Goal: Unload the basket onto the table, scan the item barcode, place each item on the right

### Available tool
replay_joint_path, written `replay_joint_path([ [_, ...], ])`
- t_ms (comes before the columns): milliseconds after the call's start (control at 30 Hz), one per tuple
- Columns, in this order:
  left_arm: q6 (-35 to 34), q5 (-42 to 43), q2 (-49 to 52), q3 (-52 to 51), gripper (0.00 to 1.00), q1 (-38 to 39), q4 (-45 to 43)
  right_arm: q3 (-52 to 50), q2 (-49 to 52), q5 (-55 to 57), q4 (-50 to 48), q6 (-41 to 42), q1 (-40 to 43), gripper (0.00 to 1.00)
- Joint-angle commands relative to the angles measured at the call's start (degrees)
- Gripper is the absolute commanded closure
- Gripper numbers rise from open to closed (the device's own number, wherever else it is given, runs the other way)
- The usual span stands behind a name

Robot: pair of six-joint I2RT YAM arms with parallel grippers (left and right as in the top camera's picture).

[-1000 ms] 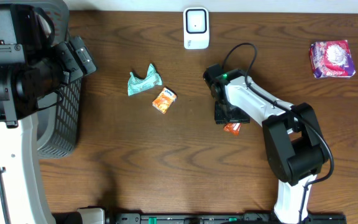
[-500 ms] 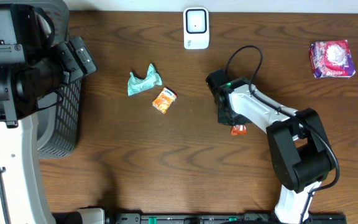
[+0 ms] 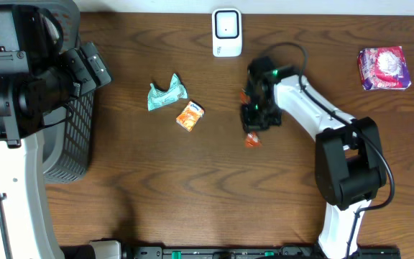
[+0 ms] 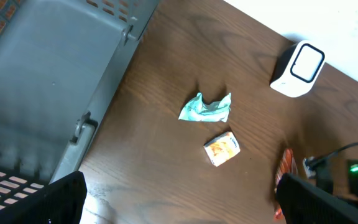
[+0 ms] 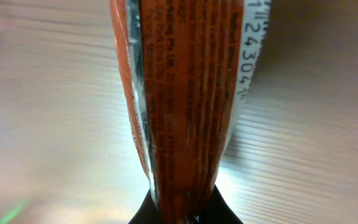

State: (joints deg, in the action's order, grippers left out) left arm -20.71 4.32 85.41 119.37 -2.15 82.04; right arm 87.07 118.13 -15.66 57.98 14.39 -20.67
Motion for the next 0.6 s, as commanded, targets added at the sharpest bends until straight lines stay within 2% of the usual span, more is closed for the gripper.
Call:
replay_joint_path([
  [0, 0.74, -0.50, 0.20, -0.31, 0.02, -0.20, 0.00, 3.89, -1.16, -23.02, -1.11, -7.87, 2.10, 0.99],
  [167, 0.74, -0.48, 0.22, -0.31, 0.02, -0.20, 0.00, -2.40, -0.96, -37.92, -7.10, -9.16, 4.96, 0.99],
  [300, 0.74, -0.48, 0.22, -0.31, 0.02, -0.20, 0.00, -13.00, -0.81, -49.35, -18.45, -6.49, 8.31, 0.99],
  [400, 0.74, -0.48, 0.22, -0.31, 0.02, -0.20, 0.00, -20.57, -0.81, -51.04, -27.21, -0.20, 12.41, 0.99],
  [500, 0.74, -0.50, 0.22, -0.31, 0.02, -0.20, 0.00, -23.98, -0.81, -48.85, -28.46, 0.35, 16.79, 0.98],
  [567, 0.74, -0.48, 0.22, -0.31, 0.02, -0.20, 0.00, -23.87, -0.83, -45.07, -25.62, 0.35, 19.45, 0.89],
])
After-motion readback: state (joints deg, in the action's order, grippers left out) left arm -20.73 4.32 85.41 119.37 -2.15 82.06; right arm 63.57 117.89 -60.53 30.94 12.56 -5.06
